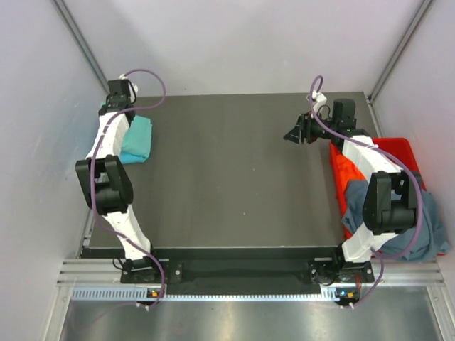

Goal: Fold and stack the t-shirts
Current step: Neatly place the folded tshirt to the corner

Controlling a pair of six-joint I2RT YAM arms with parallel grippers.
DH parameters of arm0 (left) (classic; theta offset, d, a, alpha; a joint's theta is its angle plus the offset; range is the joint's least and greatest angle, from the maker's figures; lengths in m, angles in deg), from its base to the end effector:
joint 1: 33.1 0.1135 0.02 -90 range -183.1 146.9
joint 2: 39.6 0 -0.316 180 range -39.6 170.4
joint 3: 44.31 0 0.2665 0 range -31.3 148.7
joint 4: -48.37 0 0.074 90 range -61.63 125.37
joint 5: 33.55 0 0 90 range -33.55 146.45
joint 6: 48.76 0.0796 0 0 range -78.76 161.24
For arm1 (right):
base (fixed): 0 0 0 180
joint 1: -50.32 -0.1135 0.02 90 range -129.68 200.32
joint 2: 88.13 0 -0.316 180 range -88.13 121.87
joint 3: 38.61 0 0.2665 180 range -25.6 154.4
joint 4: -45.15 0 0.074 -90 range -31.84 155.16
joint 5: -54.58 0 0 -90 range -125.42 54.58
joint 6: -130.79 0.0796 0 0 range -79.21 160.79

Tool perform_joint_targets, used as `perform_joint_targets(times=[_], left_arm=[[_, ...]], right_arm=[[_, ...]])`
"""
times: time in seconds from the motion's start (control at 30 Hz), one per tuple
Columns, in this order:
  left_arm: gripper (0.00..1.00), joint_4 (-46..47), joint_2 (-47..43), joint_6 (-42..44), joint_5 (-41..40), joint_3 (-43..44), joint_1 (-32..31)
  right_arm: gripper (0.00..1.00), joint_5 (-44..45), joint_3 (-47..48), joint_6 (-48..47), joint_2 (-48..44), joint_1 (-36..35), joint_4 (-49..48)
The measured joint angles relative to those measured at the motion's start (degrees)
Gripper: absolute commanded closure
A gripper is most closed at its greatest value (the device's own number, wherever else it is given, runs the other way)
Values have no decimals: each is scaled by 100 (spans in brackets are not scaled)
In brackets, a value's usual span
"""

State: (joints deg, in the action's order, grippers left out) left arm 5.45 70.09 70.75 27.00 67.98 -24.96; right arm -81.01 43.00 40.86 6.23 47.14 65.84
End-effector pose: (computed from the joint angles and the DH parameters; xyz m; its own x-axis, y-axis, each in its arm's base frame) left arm 0.4914 0.1098 0.3304 -0.8010 0.3187 -0.5068 -0.1147 0.7491 0.6524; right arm 0.4084 0.0796 0.2983 -0.5510 -0.0298 -0.8340 -0.6333 0.6657 0.3947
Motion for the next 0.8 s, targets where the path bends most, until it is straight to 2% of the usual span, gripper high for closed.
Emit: perform_joint_targets(times=[0.53, 0.8], left_arm=[[100, 1665, 734, 549, -1014, -592, 4], [100, 2070, 1141, 684, -1202, -723, 83]], right_arm=[[44, -33, -72, 4, 2, 85, -39], [44, -35, -72, 4, 2, 85, -42]])
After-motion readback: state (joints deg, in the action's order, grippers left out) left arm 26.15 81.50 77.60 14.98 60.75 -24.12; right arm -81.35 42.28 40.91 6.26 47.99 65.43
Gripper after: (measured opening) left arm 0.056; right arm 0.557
